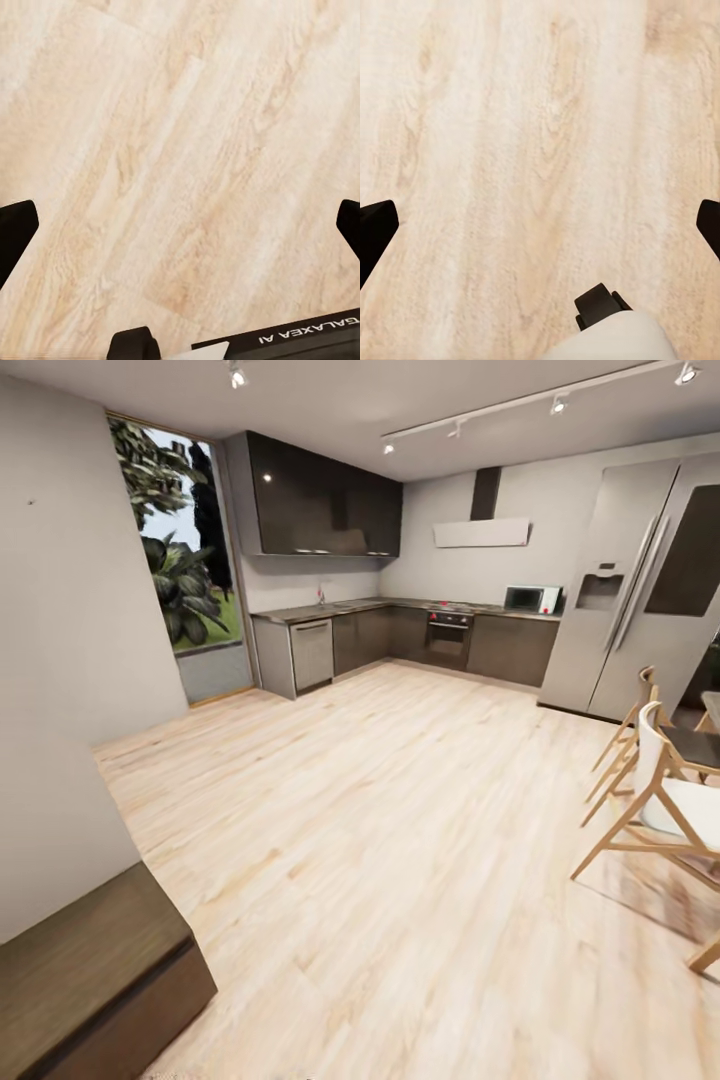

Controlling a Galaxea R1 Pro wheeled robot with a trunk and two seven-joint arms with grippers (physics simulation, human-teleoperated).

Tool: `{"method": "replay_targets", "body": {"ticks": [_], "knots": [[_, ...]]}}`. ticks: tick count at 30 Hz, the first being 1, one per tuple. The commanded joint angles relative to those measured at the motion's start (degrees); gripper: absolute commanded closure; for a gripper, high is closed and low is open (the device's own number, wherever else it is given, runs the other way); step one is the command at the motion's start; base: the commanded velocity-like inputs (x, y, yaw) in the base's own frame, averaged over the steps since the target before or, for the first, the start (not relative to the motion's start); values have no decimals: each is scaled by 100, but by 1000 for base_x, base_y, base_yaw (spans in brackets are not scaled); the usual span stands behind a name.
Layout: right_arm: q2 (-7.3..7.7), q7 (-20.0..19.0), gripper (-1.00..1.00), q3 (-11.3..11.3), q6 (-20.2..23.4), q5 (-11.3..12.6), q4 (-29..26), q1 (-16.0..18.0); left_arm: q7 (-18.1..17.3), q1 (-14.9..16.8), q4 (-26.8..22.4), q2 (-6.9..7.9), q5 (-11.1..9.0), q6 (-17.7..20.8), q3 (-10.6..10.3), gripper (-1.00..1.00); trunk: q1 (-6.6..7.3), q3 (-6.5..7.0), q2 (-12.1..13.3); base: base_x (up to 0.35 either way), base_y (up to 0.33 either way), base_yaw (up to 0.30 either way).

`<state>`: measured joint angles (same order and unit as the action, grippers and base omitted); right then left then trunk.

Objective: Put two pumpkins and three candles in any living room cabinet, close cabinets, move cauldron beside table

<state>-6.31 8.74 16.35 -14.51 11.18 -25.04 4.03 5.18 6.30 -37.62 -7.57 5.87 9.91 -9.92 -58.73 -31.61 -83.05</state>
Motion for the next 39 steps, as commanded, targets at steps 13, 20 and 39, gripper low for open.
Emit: {"method": "replay_targets", "body": {"ticks": [13,20,39], "knots": [[-28,-4,-100,0,-26,51,-1,2,27,3,0,-6,64,30,-18,-100,0,-6,-3,-74,-73,289],[-30,-3,-100,0,-26,35,-1,2,27,3,0,-16,64,37,-18,-100,0,-6,-3,-140,-192,289],[-37,3,-100,0,-19,23,-1,2,27,3,0,-16,64,37,-18,-100,0,-6,-3,-118,-254,289]]}}
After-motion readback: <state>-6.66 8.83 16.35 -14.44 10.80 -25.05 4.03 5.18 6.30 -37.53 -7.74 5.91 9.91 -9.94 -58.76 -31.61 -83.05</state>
